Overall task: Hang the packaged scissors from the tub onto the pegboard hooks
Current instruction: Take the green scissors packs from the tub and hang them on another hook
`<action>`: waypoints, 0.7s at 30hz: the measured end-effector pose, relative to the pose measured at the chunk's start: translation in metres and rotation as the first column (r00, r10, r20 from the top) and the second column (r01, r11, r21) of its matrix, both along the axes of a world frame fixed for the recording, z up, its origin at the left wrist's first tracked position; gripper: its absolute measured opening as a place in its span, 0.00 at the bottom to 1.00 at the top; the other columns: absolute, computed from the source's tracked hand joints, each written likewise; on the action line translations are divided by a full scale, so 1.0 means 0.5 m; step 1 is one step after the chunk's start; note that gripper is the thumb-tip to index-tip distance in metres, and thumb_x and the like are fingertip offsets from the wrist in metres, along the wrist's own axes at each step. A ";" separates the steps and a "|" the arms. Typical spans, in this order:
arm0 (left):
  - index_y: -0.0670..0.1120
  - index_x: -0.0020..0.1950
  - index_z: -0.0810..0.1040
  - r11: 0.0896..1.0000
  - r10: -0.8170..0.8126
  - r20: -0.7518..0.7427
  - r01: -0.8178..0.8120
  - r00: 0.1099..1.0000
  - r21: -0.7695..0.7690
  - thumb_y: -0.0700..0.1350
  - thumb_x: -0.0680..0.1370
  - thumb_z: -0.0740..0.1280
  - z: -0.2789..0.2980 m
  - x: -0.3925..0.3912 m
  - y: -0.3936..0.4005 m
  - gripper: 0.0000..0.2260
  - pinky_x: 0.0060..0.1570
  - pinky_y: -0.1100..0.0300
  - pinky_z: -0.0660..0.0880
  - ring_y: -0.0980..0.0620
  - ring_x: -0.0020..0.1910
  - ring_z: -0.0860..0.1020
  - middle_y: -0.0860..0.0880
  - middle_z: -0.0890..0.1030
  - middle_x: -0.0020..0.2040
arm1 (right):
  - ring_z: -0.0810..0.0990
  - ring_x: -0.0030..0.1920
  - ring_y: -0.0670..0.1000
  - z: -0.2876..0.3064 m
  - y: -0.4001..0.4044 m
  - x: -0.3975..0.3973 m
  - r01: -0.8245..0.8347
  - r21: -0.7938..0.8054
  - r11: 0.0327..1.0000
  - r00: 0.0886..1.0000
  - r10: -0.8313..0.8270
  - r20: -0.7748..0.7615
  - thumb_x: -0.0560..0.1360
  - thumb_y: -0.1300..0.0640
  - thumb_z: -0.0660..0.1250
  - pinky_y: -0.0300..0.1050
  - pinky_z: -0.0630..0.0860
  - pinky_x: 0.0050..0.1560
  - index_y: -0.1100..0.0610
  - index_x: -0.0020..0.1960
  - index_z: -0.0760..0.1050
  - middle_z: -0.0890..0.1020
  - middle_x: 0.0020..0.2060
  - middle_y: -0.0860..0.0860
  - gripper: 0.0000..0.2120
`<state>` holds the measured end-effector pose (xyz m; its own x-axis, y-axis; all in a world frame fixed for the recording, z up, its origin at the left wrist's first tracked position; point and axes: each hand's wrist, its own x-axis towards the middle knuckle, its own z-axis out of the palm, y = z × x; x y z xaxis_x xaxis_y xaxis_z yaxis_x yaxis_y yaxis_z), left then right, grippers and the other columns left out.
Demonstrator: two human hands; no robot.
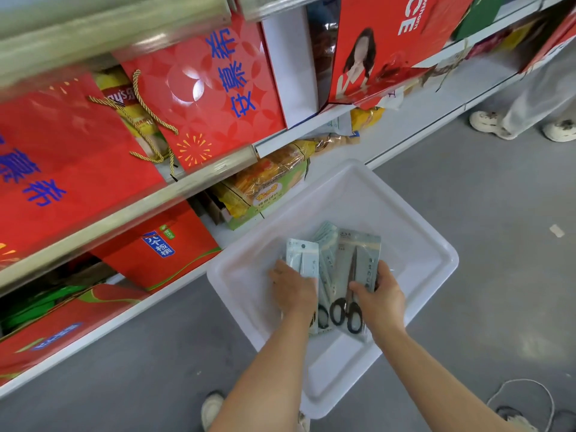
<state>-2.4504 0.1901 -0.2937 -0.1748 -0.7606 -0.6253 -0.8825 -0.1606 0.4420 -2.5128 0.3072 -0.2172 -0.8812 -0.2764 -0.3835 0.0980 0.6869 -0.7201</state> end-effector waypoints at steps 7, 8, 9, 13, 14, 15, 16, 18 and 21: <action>0.45 0.57 0.70 0.991 0.134 -0.446 -0.126 0.885 0.048 0.44 0.79 0.65 0.156 0.047 -0.083 0.09 0.41 0.54 0.76 0.46 0.44 0.79 0.47 0.79 0.49 | 0.82 0.36 0.53 0.116 -0.075 0.018 -0.051 -0.210 0.976 0.998 0.057 0.025 0.71 0.62 0.71 0.46 0.80 0.33 0.37 0.71 0.61 0.83 0.39 0.51 0.37; 0.45 0.58 0.69 0.980 0.199 -0.513 -0.173 0.835 0.099 0.43 0.79 0.65 0.190 0.055 -0.095 0.09 0.39 0.56 0.74 0.48 0.43 0.79 0.47 0.79 0.49 | 0.83 0.37 0.53 0.138 -0.090 0.021 -0.080 -0.236 0.968 0.996 0.084 0.006 0.72 0.62 0.71 0.45 0.80 0.31 0.36 0.72 0.59 0.83 0.40 0.52 0.38; 0.46 0.60 0.69 0.968 0.250 -0.574 -0.207 0.780 0.140 0.41 0.78 0.65 0.222 0.063 -0.108 0.12 0.39 0.58 0.74 0.50 0.45 0.79 0.48 0.79 0.50 | 0.83 0.37 0.53 0.158 -0.105 0.022 -0.115 -0.261 0.958 0.993 0.115 -0.014 0.72 0.62 0.70 0.46 0.81 0.32 0.34 0.72 0.58 0.83 0.41 0.52 0.39; 0.51 0.64 0.72 0.960 0.225 -0.762 -0.271 0.607 0.068 0.42 0.74 0.72 0.379 0.134 -0.177 0.20 0.49 0.62 0.75 0.56 0.54 0.79 0.55 0.81 0.54 | 0.84 0.41 0.50 0.272 -0.180 0.042 -0.241 -0.428 0.871 0.970 0.234 -0.071 0.71 0.64 0.71 0.51 0.82 0.42 0.32 0.72 0.57 0.84 0.43 0.50 0.42; 0.51 0.63 0.74 0.953 0.203 -0.797 -0.301 0.568 0.029 0.42 0.74 0.73 0.419 0.154 -0.194 0.20 0.49 0.63 0.76 0.57 0.53 0.80 0.56 0.82 0.54 | 0.84 0.42 0.49 0.306 -0.202 0.051 -0.277 -0.463 0.842 0.960 0.262 -0.098 0.71 0.65 0.71 0.49 0.82 0.43 0.32 0.72 0.58 0.84 0.44 0.49 0.42; 0.50 0.62 0.75 0.939 0.195 -0.823 -0.344 0.533 -0.001 0.40 0.74 0.73 0.458 0.176 -0.213 0.19 0.48 0.65 0.76 0.56 0.52 0.81 0.55 0.83 0.53 | 0.83 0.42 0.48 0.341 -0.225 0.060 -0.308 -0.503 0.807 0.950 0.286 -0.124 0.70 0.66 0.71 0.46 0.81 0.43 0.32 0.72 0.60 0.84 0.45 0.47 0.43; 0.49 0.61 0.75 0.922 0.183 -0.848 -0.386 0.497 -0.027 0.37 0.73 0.73 0.500 0.199 -0.229 0.18 0.46 0.67 0.77 0.55 0.50 0.81 0.53 0.83 0.52 | 0.82 0.40 0.47 0.375 -0.247 0.071 -0.338 -0.549 0.765 0.940 0.307 -0.150 0.69 0.67 0.71 0.44 0.80 0.41 0.33 0.72 0.61 0.84 0.44 0.43 0.43; 0.49 0.60 0.76 0.892 0.163 -0.884 -0.449 0.438 -0.058 0.35 0.73 0.72 0.579 0.244 -0.262 0.18 0.43 0.65 0.78 0.51 0.47 0.82 0.49 0.84 0.50 | 0.80 0.38 0.46 0.449 -0.290 0.096 -0.389 -0.616 0.685 0.917 0.351 -0.190 0.69 0.69 0.71 0.44 0.80 0.38 0.35 0.72 0.63 0.83 0.42 0.39 0.42; 0.54 0.61 0.76 0.849 0.135 -0.923 -0.522 0.361 -0.080 0.38 0.73 0.74 0.693 0.310 -0.305 0.20 0.43 0.63 0.79 0.54 0.48 0.83 0.47 0.84 0.53 | 0.82 0.52 0.53 0.564 -0.348 0.144 -0.468 -0.677 0.568 0.874 0.412 -0.259 0.70 0.68 0.71 0.53 0.81 0.52 0.34 0.71 0.63 0.81 0.59 0.42 0.42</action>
